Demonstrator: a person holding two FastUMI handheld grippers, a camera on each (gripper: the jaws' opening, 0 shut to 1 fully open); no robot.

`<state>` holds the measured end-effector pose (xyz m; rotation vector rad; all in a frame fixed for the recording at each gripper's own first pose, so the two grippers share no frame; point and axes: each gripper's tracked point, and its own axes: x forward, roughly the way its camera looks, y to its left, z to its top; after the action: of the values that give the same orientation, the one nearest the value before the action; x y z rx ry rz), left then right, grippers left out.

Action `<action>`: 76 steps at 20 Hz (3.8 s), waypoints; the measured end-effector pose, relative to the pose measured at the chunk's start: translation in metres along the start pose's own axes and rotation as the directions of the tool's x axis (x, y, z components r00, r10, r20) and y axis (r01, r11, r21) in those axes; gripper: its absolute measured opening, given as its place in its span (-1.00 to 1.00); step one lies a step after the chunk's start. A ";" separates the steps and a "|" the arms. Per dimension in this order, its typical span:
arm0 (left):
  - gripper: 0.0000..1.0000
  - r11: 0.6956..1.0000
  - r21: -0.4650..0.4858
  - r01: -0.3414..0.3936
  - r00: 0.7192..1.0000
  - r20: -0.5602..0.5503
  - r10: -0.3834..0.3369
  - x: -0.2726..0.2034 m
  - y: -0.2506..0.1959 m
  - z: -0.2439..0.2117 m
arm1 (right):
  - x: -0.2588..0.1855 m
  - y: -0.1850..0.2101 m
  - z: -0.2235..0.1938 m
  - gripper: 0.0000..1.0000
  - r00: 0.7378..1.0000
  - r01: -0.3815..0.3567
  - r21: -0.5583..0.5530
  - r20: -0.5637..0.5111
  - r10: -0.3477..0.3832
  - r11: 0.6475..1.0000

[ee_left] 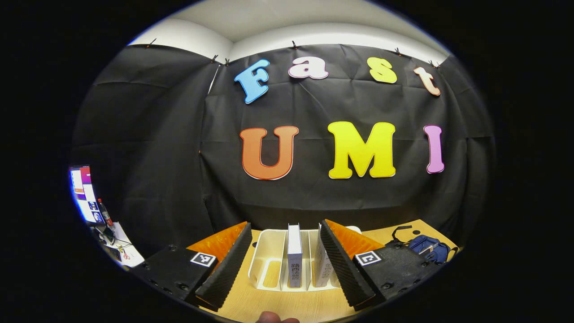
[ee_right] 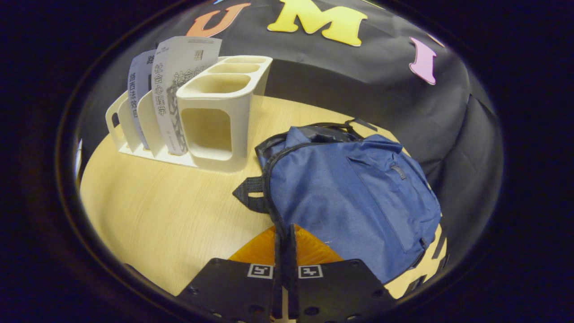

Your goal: Open the schoolbag, grab two books from the bookshelf and put them into the schoolbag.

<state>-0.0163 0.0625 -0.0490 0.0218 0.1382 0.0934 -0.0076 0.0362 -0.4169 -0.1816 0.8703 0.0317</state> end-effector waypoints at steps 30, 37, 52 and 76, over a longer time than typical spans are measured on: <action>0.94 0.981 -0.059 0.187 0.896 -0.400 -0.195 0.092 -0.086 -0.025 | -0.121 -0.304 0.154 -1.00 0.971 0.076 0.200 0.206 -0.118 0.977; 0.94 0.960 -0.133 0.246 0.663 -0.699 -0.267 0.129 -0.114 -0.061 | -0.096 -0.347 0.160 -1.00 0.976 0.023 0.270 0.204 -0.080 0.963; 0.97 0.985 -0.084 0.148 0.220 -0.968 -0.116 0.158 -0.106 -0.156 | -0.082 -0.372 0.152 -1.00 0.972 0.029 0.265 0.217 -0.089 0.964; -0.07 0.989 -0.021 0.149 0.151 -0.988 -0.044 0.124 -0.087 -0.149 | -0.086 -0.371 0.155 -1.00 0.970 0.044 0.250 0.219 -0.101 0.967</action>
<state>0.0933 -0.0106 -0.2158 0.0308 1.5540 -0.0530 0.0924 -0.2983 -0.1999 0.0213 0.6280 -0.1210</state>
